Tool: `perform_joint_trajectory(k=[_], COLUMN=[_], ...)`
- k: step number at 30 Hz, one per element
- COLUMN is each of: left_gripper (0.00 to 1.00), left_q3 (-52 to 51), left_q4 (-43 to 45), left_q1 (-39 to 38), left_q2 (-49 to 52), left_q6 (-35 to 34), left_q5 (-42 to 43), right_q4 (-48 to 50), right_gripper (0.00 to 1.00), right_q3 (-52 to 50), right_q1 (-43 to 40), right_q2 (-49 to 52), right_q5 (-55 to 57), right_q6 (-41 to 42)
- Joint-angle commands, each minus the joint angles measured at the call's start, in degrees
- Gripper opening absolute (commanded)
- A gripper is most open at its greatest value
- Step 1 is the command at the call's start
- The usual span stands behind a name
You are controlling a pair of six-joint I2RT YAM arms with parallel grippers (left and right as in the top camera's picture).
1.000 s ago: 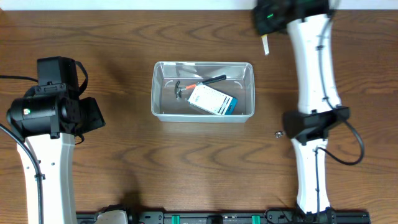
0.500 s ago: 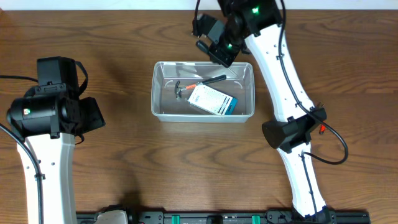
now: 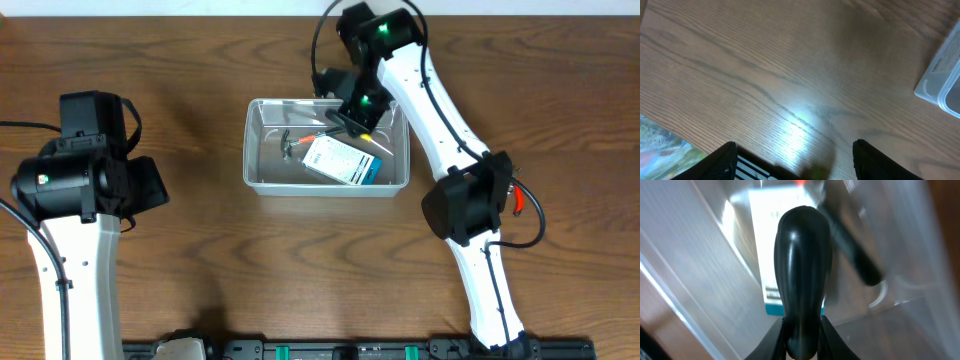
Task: Pack container
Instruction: 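Lift the screwdriver and carry it into the container, then open the right gripper to drop the screwdriver and retract right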
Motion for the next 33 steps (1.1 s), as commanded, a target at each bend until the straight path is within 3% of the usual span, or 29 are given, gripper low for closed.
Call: perform_joint_trajectory(k=[1, 9, 11, 12, 13, 14, 19, 24, 28, 30, 31, 33], left_gripper=[0.66, 0.66, 0.66, 0.66, 0.66, 0.66, 0.66, 0.66, 0.66, 0.66, 0.67, 0.66], left_q3=[0.3, 0.3, 0.3, 0.3, 0.3, 0.3, 0.3, 0.3, 0.3, 0.3, 0.3, 0.3], left_q4=[-0.3, -0.3, -0.3, -0.3, -0.3, -0.3, -0.4, -0.4, -0.3, -0.3, -0.3, -0.3], left_q1=[0.2, 0.2, 0.2, 0.2, 0.2, 0.2, 0.2, 0.2, 0.2, 0.2, 0.2, 0.2], left_q2=[0.0, 0.0, 0.0, 0.0, 0.0, 0.0, 0.0, 0.0, 0.0, 0.0, 0.0, 0.0], left_q6=[-0.7, -0.7, -0.7, -0.7, -0.7, -0.7, -0.7, -0.7, -0.7, -0.7, -0.7, -0.7], left_q5=[-0.5, -0.5, -0.5, -0.5, -0.5, -0.5, -0.5, -0.5, -0.5, -0.5, -0.5, -0.5], right_q4=[0.0, 2.4, 3.0, 3.2, 3.2, 3.2, 3.6, 4.3, 6.1, 8.0, 9.0, 11.4], right_gripper=[0.01, 0.02, 0.11, 0.19, 0.34, 0.40, 0.55, 0.56, 0.59, 0.67, 0.79, 0.92], right_q3=[-4.1, -9.8, -9.9, -9.9, -9.9, -9.9, -9.8, -9.7, -8.5, -8.0, -7.8, -7.8], right_q1=[0.2, 0.2, 0.2, 0.2, 0.2, 0.2, 0.2, 0.1, -0.6, -2.1, -3.2, -6.7], right_q2=[-3.1, -3.1, -3.1, -3.1, -3.1, -3.1, -3.1, -4.3, -11.5, -17.0, -19.6, -25.3], right_q5=[1.4, 2.1, 2.1, 2.1, 2.1, 2.1, 2.1, 2.1, 2.1, 2.5, 3.0, 3.1], right_q6=[-5.4, -6.5, -6.4, -6.3, -6.3, -6.3, -6.3, -5.6, -5.4, -5.1, -4.1, -0.2])
